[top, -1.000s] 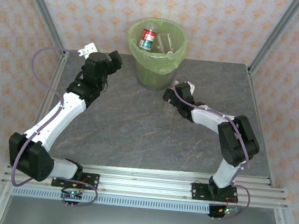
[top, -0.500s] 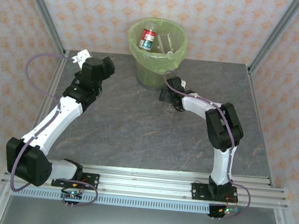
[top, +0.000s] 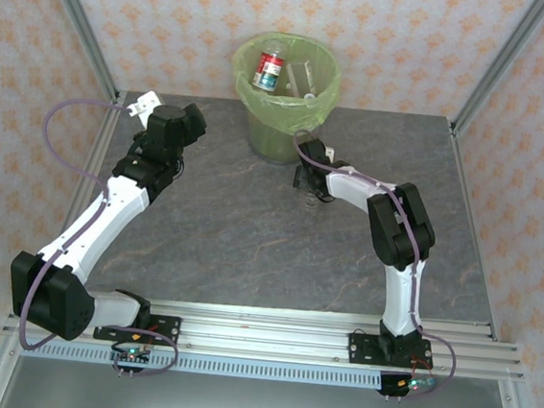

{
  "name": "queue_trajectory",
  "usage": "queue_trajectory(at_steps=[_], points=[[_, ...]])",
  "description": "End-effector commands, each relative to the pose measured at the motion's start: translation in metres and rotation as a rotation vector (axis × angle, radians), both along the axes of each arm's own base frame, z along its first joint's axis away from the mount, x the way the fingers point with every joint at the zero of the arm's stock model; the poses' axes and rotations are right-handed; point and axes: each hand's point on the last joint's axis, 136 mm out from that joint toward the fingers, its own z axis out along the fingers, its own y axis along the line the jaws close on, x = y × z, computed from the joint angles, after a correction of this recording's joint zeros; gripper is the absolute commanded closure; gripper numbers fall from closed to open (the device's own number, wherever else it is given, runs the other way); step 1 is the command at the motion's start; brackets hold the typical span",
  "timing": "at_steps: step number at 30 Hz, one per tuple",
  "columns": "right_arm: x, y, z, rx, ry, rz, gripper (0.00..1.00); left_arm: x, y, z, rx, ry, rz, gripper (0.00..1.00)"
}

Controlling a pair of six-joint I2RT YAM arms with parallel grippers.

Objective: Put the plastic bottles in the bin

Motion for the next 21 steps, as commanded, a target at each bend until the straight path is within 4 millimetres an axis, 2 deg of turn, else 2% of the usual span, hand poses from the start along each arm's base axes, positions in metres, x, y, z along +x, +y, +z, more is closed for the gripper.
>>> queue_trajectory(at_steps=[1,7,14,21], points=[[-0.004,-0.013,-0.003,-0.069,0.000,-0.017,0.30,-0.006,0.012,-0.005,0.007,0.014,0.052,0.00],[-0.008,-0.017,0.009,-0.043,-0.056,-0.028,0.37,-0.005,0.013,-0.008,0.000,0.020,0.058,0.00],[-0.017,-0.031,0.020,-0.037,-0.125,-0.077,0.43,-0.004,0.013,-0.009,-0.005,0.024,0.061,0.00],[-0.026,-0.038,0.041,0.018,-0.193,-0.123,0.48,-0.001,0.011,-0.011,-0.017,0.028,0.052,0.00]])
